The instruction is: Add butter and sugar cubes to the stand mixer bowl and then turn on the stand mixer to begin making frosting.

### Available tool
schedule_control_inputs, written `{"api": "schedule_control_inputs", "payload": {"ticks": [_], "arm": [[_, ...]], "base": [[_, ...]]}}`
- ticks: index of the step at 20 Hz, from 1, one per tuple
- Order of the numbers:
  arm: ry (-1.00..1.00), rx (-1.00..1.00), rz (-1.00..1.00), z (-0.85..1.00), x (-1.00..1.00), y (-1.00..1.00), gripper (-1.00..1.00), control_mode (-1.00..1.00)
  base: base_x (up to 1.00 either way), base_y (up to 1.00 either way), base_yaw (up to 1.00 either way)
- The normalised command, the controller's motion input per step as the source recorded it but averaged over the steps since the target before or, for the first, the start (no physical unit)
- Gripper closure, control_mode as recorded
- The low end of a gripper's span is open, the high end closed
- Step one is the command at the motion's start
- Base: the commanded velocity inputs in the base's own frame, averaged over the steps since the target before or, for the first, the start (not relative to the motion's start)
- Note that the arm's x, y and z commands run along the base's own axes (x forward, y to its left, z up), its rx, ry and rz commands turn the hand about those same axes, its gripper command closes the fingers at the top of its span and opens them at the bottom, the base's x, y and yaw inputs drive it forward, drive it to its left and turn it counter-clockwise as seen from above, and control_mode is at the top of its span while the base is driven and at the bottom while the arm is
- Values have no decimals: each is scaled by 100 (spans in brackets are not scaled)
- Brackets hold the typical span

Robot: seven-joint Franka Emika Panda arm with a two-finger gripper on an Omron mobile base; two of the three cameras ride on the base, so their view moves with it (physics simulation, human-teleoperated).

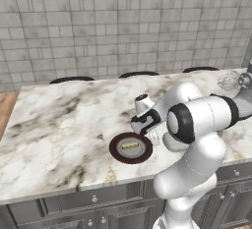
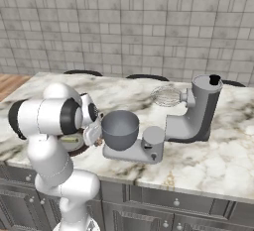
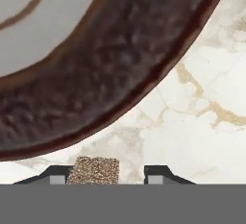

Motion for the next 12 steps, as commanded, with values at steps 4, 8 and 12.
{"api": "schedule_control_inputs", "payload": {"ticks": [4, 8, 12], "arm": [[0, 0, 0, -18, 0, -17, 100, -100], [-3, 5, 0, -4, -2, -26, 100, -100], [-11, 10, 0, 75, -7, -8, 100, -100]], "base": [[0, 0, 0], [0, 0, 0], [0, 0, 0]]}}
